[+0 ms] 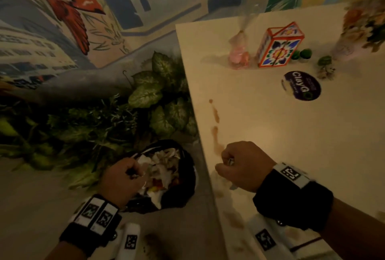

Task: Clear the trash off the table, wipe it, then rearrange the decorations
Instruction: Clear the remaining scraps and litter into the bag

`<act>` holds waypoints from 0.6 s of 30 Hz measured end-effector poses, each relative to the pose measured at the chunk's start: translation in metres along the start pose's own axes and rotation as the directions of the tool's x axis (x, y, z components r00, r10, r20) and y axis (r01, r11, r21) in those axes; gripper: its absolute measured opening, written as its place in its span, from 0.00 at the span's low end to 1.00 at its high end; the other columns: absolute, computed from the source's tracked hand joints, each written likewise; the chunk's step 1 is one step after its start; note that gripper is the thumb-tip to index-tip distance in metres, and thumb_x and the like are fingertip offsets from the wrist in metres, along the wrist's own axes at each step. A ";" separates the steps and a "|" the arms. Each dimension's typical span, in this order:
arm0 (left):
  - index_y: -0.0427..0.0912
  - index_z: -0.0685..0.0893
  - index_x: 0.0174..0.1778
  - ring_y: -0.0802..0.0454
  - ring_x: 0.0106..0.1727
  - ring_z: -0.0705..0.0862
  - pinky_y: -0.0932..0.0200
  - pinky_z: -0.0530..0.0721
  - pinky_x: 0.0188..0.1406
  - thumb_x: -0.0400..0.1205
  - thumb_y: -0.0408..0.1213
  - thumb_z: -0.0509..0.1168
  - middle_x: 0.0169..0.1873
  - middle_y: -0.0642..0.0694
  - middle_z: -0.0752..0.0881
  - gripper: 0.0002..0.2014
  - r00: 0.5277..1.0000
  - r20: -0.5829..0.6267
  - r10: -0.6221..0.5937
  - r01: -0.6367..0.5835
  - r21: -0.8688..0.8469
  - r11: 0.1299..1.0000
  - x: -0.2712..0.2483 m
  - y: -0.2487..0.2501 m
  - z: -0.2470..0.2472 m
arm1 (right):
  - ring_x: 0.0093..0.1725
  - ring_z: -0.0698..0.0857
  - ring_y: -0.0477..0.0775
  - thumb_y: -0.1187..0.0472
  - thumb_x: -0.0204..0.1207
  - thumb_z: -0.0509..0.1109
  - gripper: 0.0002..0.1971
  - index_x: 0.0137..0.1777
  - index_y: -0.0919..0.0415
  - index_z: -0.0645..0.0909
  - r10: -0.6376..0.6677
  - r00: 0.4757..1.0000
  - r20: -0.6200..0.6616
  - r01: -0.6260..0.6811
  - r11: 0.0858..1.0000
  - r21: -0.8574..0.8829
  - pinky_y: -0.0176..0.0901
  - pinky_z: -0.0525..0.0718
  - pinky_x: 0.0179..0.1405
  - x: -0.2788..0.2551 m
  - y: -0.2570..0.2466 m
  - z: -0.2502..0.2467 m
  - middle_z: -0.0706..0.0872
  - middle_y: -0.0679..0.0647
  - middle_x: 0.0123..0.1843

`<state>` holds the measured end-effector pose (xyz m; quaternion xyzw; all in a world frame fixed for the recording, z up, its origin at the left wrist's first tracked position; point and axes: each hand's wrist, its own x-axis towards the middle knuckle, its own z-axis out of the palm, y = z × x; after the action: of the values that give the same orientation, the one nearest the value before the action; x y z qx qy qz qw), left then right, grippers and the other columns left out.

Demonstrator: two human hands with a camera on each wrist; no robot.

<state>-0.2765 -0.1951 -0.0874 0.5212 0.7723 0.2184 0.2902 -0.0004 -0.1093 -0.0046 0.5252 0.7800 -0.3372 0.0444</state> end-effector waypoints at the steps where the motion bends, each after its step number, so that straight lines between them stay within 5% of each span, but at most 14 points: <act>1: 0.39 0.81 0.29 0.50 0.36 0.81 0.57 0.78 0.36 0.66 0.22 0.74 0.32 0.45 0.84 0.10 1.000 0.019 -0.004 0.004 0.007 1.000 0.001 -0.015 -0.006 | 0.41 0.81 0.59 0.51 0.75 0.66 0.16 0.31 0.61 0.77 -0.008 1.000 0.020 0.007 1.000 0.023 0.49 0.77 0.41 0.006 -0.019 0.013 0.84 0.62 0.40; 5: 0.39 0.81 0.28 0.52 0.34 0.81 0.62 0.76 0.32 0.64 0.22 0.73 0.30 0.47 0.82 0.10 0.995 0.097 0.038 -0.040 0.019 0.999 0.014 -0.070 -0.024 | 0.32 0.71 0.67 0.53 0.74 0.67 0.23 0.26 0.65 0.62 0.017 0.998 0.054 -0.022 0.994 0.105 0.45 0.66 0.31 0.037 -0.075 0.071 0.68 0.61 0.28; 8: 0.47 0.76 0.26 0.51 0.35 0.80 0.64 0.76 0.32 0.67 0.22 0.71 0.32 0.45 0.82 0.16 0.985 0.175 0.000 -0.006 0.036 0.999 0.023 -0.097 -0.025 | 0.26 0.64 0.57 0.56 0.74 0.68 0.26 0.20 0.59 0.58 0.081 0.991 0.109 -0.100 0.978 0.184 0.42 0.60 0.27 0.065 -0.093 0.113 0.60 0.54 0.22; 11: 0.47 0.76 0.27 0.51 0.34 0.79 0.65 0.75 0.30 0.70 0.22 0.70 0.29 0.49 0.79 0.15 0.976 0.216 -0.022 0.013 0.043 0.999 0.034 -0.117 -0.014 | 0.20 0.61 0.51 0.61 0.73 0.70 0.27 0.18 0.56 0.59 0.241 0.961 0.134 -0.274 0.893 0.356 0.39 0.60 0.24 0.093 -0.096 0.150 0.60 0.50 0.17; 13: 0.39 0.82 0.30 0.51 0.36 0.78 0.65 0.73 0.32 0.70 0.22 0.69 0.29 0.53 0.77 0.09 0.976 0.217 -0.027 0.017 0.050 0.999 0.043 -0.130 -0.001 | 0.21 0.65 0.49 0.62 0.72 0.71 0.24 0.18 0.55 0.64 0.404 0.897 0.179 -0.441 0.790 0.425 0.38 0.66 0.26 0.115 -0.090 0.170 0.65 0.48 0.13; 16: 0.31 0.85 0.36 0.49 0.40 0.80 0.63 0.75 0.38 0.73 0.22 0.67 0.35 0.45 0.81 0.03 0.975 0.201 -0.095 0.080 0.082 0.993 0.060 -0.147 0.021 | 0.37 0.83 0.52 0.58 0.72 0.72 0.05 0.36 0.55 0.82 0.479 0.843 0.245 -0.538 0.719 0.441 0.39 0.78 0.42 0.150 -0.080 0.189 0.79 0.47 0.30; 18: 0.34 0.85 0.36 0.49 0.42 0.80 0.64 0.75 0.40 0.75 0.23 0.66 0.37 0.45 0.81 0.05 0.973 0.190 -0.129 0.113 0.093 0.989 0.074 -0.159 0.034 | 0.61 0.83 0.60 0.54 0.73 0.71 0.19 0.63 0.58 0.79 0.470 0.828 0.306 -0.541 0.814 0.211 0.42 0.80 0.55 0.174 -0.073 0.200 0.84 0.56 0.53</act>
<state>-0.3825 -0.1829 -0.2305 0.5036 0.7786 0.1162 0.3558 -0.1965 -0.1021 -0.1970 0.6706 0.5419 -0.4839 0.1499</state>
